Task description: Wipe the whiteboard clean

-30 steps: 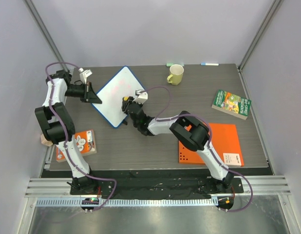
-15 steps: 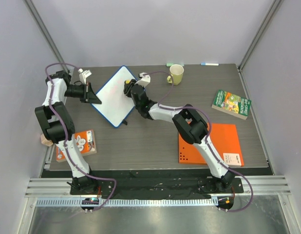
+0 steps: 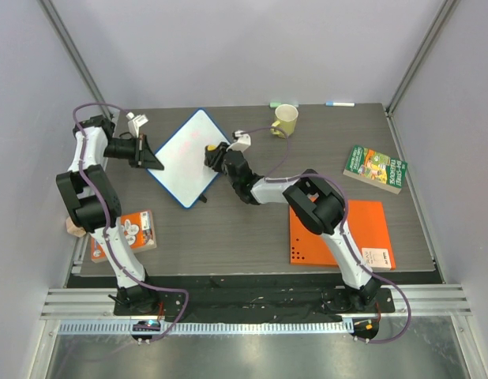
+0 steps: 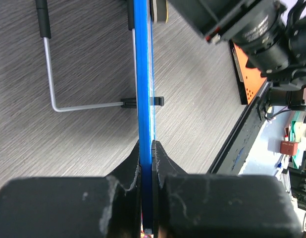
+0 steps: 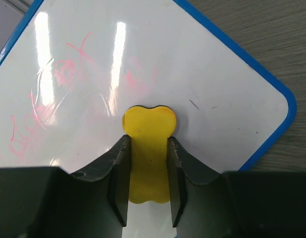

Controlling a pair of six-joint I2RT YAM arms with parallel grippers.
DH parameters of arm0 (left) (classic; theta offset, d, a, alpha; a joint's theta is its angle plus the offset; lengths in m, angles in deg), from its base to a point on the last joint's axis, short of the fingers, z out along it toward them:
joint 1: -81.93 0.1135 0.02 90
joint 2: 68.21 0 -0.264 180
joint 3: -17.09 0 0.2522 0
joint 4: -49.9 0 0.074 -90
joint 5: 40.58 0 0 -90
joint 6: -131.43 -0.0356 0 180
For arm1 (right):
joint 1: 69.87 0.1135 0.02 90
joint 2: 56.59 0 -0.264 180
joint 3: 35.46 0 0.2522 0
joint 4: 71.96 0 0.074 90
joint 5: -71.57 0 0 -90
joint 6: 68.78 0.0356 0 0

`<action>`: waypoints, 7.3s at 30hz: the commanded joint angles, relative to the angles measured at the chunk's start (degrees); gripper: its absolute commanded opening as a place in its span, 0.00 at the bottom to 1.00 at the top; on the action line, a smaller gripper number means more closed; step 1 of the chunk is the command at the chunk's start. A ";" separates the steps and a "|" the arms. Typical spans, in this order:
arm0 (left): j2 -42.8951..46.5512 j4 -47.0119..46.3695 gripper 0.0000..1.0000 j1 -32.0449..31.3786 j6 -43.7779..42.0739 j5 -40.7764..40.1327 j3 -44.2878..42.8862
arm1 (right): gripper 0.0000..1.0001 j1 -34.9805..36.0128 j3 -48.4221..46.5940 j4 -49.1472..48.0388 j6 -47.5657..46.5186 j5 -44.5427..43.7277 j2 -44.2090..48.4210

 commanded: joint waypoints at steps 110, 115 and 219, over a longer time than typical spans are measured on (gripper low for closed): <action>4.20 17.47 0.00 -4.74 -12.11 1.79 0.17 | 0.01 8.20 -34.85 40.11 -1.64 -1.79 -18.14; 4.11 17.38 0.00 -4.83 -11.94 1.87 -0.17 | 0.01 11.63 -29.16 35.48 -1.66 2.78 -14.98; 4.99 17.38 0.00 -5.62 -10.79 3.90 0.26 | 0.01 22.62 2.58 25.18 8.46 -12.68 -1.54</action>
